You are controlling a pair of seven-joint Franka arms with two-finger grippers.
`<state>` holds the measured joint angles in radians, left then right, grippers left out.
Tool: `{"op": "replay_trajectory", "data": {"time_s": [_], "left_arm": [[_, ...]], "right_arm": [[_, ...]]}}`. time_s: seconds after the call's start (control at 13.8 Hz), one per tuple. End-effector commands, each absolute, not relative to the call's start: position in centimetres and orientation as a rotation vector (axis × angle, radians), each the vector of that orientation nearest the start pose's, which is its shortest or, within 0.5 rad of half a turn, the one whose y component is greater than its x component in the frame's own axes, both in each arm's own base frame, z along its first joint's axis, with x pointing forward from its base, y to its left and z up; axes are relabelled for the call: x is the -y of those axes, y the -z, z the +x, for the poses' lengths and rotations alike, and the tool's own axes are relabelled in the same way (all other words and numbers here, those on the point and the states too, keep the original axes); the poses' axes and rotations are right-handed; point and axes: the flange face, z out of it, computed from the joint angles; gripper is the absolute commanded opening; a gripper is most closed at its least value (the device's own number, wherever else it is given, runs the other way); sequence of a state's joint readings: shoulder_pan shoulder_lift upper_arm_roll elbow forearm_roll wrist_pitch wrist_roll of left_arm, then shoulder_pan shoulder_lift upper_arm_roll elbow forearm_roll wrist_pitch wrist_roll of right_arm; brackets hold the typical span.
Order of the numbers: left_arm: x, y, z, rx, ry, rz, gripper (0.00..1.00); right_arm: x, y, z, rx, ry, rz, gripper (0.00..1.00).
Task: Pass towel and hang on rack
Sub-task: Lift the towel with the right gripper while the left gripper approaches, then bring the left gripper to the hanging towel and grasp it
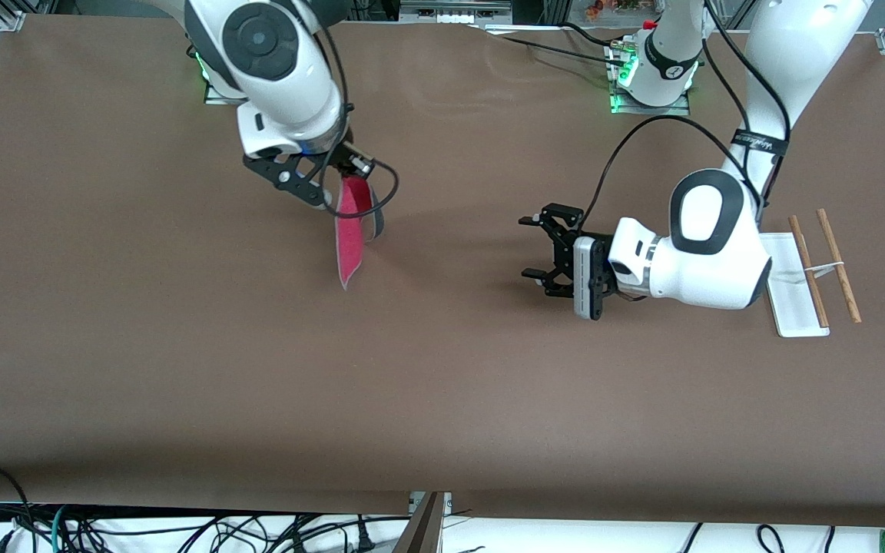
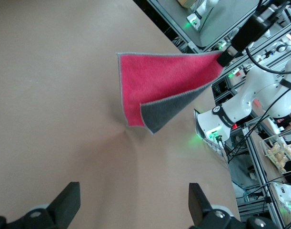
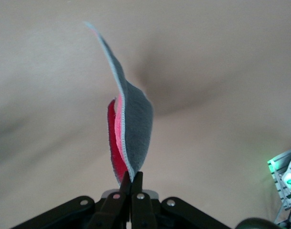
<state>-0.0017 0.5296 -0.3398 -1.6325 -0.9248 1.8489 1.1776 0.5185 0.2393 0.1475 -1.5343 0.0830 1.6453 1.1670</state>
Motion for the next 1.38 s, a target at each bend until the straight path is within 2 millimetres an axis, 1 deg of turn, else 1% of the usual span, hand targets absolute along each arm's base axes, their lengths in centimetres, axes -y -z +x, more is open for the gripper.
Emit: {"op": "replay_trajectory", "data": {"time_s": [0.0,0.07,0.14,0.22,0.36,0.51,0.58,0.65,0.72,0.8,0.87,1.01,1.09,1.16,1.3], "left_arm": [[28.7,-34.6,60.9,1.145,-0.252,1.761,1.0],[29.5,-34.7,61.0,1.175,-0.286,1.763,1.0],[29.9,-34.6,61.1,1.194,-0.318,1.765,1.0],[29.9,-33.3,61.4,1.176,-0.311,1.763,1.0],[30.2,-33.2,62.9,1.196,-0.364,1.729,1.0],[30.0,-32.3,63.5,1.179,-0.372,1.713,1.0],[30.3,-31.8,63.5,1.173,-0.383,1.693,1.0],[30.7,-31.6,63.3,1.135,-0.392,1.669,1.0],[31.3,-31.5,62.8,1.124,-0.387,1.653,1.0],[32.4,-31.4,62.0,1.12,-0.375,1.63,1.0],[33.2,-31.2,61.0,1.115,-0.355,1.612,1.0],[34.2,-31.3,59.5,1.126,-0.313,1.57,1.0],[34.6,-31.2,58.8,1.144,-0.286,1.528,1.0],[35.0,-31.3,58.2,1.182,-0.284,1.47,1.0],[34.7,-31.3,57.7,1.229,-0.297,1.391,1.0]], "right_arm": [[-40.8,-52.2,48.2,-0.78,-0.293,-3.031,0.0],[-41.0,-52.8,48.1,-0.796,-0.291,-3.012,0.0],[-41.8,-53.6,48.1,-0.786,-0.284,-2.993,0.0],[-42.4,-54.3,47.8,-0.773,-0.278,-2.983,0.0],[-42.9,-54.5,47.4,-0.756,-0.272,-2.982,0.0],[-43.2,-55.6,47.2,-0.747,-0.275,-2.957,0.0],[-43.3,-56.0,47.1,-0.749,-0.285,-2.944,0.0],[-43.4,-56.1,47.1,-0.773,-0.288,-2.934,0.0],[-44.1,-56.3,46.6,-0.768,-0.282,-2.931,0.0],[-44.8,-56.9,46.2,-0.747,-0.269,-2.925,0.0],[-45.1,-57.0,46.1,-0.739,-0.26,-2.921,0.0],[-45.5,-57.7,46.5,-0.729,-0.235,-2.894,0.0],[-45.8,-58.1,46.5,-0.722,-0.226,-2.886,0.0],[-46.4,-58.0,46.2,-0.709,-0.227,-2.888,0.0],[-46.6,-58.1,46.4,-0.704,-0.217,-2.875,0.0]]}}
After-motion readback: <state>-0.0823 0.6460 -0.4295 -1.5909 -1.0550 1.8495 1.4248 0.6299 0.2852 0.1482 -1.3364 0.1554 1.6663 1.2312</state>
